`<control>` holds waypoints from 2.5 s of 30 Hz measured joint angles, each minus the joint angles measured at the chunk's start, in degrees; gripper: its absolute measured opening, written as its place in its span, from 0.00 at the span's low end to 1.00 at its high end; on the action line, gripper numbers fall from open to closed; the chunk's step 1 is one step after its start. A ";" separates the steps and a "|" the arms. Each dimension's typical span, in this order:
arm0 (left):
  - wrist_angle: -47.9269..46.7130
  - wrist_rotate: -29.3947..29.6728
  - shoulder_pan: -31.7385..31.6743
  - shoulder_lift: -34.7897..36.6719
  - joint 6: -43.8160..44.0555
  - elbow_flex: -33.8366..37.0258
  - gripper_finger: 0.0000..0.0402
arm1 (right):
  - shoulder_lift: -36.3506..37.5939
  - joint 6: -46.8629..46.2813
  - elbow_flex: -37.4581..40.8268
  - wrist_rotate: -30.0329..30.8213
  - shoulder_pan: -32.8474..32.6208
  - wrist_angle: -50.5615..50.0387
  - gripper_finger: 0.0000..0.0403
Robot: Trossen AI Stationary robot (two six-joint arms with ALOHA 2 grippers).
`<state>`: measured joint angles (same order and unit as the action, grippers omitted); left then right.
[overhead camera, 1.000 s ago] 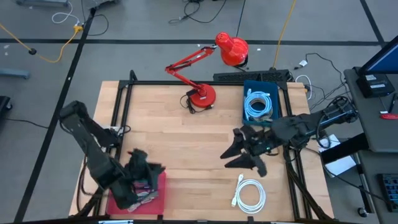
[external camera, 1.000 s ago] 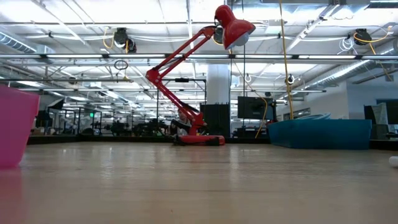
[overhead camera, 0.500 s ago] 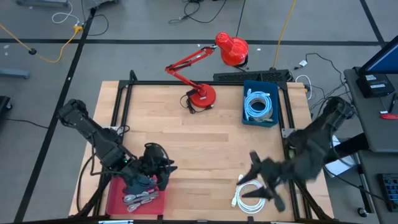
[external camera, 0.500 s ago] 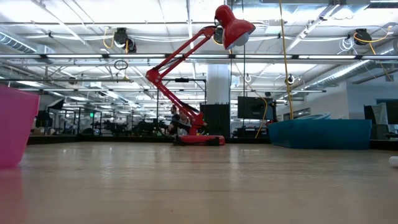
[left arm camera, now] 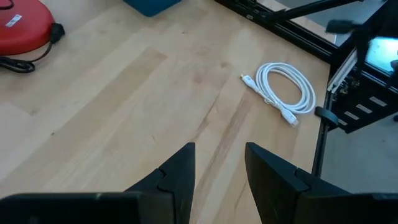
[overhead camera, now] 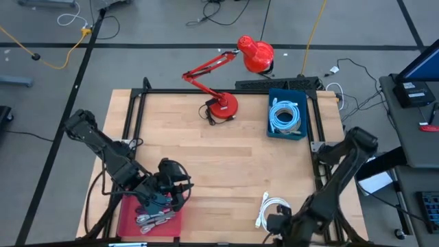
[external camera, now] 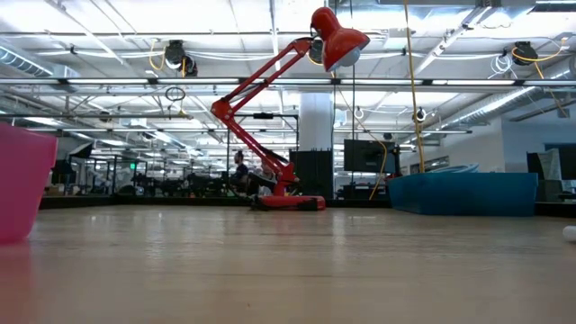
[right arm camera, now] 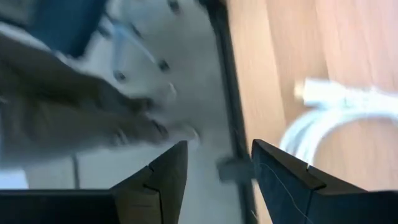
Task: Sort cables
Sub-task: Put the white usb cable into the blue bin
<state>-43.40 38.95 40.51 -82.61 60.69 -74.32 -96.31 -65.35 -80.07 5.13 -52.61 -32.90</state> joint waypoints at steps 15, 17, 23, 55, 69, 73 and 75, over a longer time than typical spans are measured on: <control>0.13 -0.40 2.79 0.00 2.92 0.00 0.35 | -9.05 3.06 -0.04 -3.56 0.01 -8.76 0.42; 0.13 -0.11 3.12 0.00 3.36 0.00 0.35 | -10.53 3.03 -0.04 -2.39 0.07 -8.94 0.42; 0.20 0.18 3.37 0.00 4.12 0.01 0.35 | -15.18 3.05 -0.03 -1.07 1.27 -8.75 0.43; 0.61 4.62 7.25 0.00 7.55 0.04 0.35 | 12.81 -5.94 0.03 19.48 23.07 -46.58 0.06; 1.78 6.62 7.23 0.00 10.54 0.04 0.35 | 17.00 27.21 -0.01 25.68 65.99 -44.30 0.06; 3.27 7.26 7.61 -0.37 12.49 0.04 0.35 | 17.09 36.97 -0.02 19.99 78.73 -37.97 0.06; 4.42 7.87 7.79 -1.02 13.46 0.04 0.35 | 17.07 41.13 -0.02 16.53 83.88 -36.44 0.06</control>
<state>-38.98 46.82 48.30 -83.63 74.15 -74.28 -79.24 -24.22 -80.09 21.66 31.27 -69.34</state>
